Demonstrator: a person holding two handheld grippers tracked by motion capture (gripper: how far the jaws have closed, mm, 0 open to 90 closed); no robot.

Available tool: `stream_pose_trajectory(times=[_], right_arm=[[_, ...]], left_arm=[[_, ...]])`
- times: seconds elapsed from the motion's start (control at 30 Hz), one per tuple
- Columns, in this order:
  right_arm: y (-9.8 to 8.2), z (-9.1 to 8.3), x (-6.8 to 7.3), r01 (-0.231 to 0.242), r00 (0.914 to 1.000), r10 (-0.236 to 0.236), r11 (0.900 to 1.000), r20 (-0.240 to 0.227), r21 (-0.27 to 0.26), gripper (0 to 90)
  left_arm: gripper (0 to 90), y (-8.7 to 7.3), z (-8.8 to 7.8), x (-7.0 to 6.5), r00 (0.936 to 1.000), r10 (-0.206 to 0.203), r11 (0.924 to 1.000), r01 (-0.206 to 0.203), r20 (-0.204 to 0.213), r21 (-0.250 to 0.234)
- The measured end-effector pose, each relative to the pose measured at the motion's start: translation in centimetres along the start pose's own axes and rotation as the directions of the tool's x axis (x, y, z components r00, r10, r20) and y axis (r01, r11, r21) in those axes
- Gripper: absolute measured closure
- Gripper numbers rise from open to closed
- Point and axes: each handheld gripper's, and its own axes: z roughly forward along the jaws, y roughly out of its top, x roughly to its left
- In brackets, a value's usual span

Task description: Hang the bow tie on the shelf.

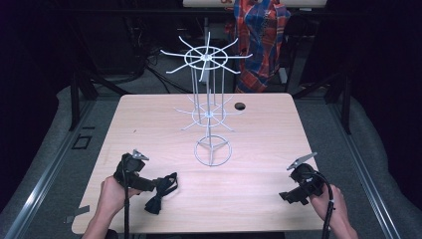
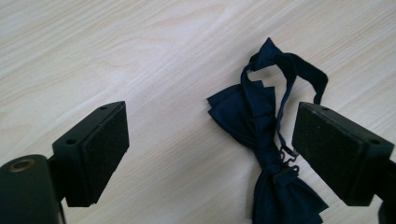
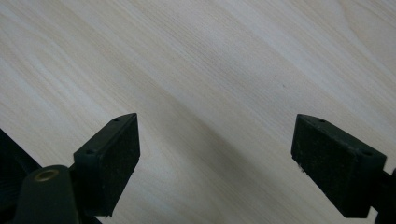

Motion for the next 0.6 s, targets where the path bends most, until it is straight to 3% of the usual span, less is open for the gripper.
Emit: stream_pose_trajectory(times=[0.3,0.43,0.6], right_arm=[[0.2,0.2,0.0,0.017,0.9998,-0.017,1.000,-0.006,0.025,15.5],[0.1,0.3,0.2,0.004,1.0000,-0.004,1.000,0.002,0.007,15.5],[0.2,0.3,0.1,0.011,0.9999,-0.011,1.000,-0.001,0.021,15.5]], left_arm=[[9.0,0.6,0.7,-0.8,0.9998,0.020,0.9997,-0.020,0.001,0.012],[8.7,0.7,0.8,-1.2,0.9995,0.031,0.9994,-0.031,-0.002,0.016],[2.3,0.9,1.1,-1.1,0.9996,0.026,0.9996,-0.025,-0.013,0.016]])
